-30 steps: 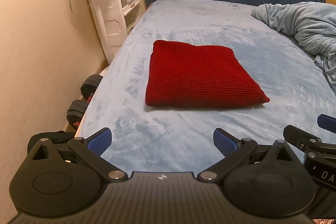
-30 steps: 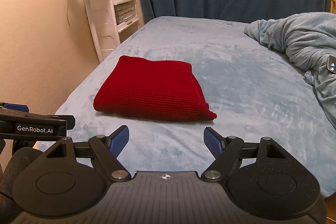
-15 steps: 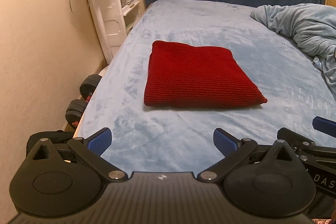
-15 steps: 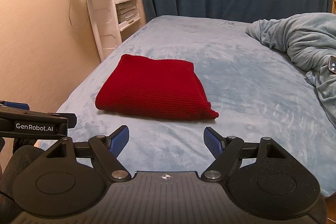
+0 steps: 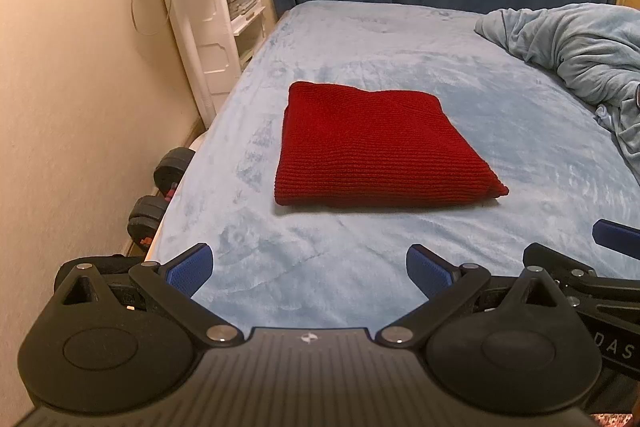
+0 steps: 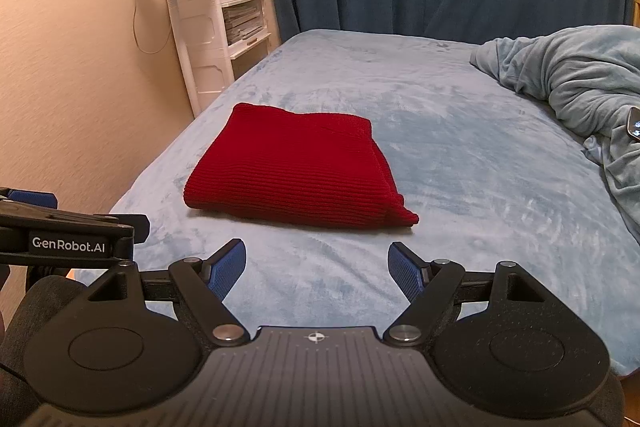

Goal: Fold small clothes

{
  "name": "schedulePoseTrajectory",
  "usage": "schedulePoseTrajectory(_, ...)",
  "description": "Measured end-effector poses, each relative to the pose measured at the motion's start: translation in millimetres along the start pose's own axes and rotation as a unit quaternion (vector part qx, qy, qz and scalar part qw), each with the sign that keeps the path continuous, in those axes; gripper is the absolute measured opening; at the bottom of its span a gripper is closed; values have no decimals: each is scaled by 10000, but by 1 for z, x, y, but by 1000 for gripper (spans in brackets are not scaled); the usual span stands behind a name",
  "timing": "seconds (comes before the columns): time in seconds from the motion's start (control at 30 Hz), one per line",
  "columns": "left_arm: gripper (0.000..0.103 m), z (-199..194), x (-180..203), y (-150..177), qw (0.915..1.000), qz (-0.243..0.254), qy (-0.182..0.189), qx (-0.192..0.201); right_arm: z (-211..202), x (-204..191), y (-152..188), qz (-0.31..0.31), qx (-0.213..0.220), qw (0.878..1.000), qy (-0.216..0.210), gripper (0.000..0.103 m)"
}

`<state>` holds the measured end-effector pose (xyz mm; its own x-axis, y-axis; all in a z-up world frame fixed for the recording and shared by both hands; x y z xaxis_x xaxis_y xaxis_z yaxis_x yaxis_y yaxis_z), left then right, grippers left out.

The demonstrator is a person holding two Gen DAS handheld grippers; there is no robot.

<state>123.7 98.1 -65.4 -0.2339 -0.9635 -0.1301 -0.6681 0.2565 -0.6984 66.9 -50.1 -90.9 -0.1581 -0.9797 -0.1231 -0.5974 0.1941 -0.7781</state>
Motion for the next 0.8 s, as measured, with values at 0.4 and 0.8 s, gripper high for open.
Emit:
schedulePoseTrajectory(0.4,103,-1,-2,-1,10000,20,-13,17,0,-1,0,-1,-4,10000,5,79)
schedulePoseTrajectory(0.8,103,-1,-3,-1,10000,28,-23,17,0,-2,1,-10,-2,10000,-4,79)
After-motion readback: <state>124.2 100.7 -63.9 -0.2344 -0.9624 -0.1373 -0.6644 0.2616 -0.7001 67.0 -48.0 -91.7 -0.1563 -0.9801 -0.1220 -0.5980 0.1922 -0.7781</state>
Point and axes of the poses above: each gripper's, at about its wrist camera, not at the fingertips, and z roughly the way its jaws point, x to its right, y to its underside, the point moved 6 cm from there along z, roughly the way its jaws point, and after that the axes turned 2 degrees about x, right-handed, at the moved point
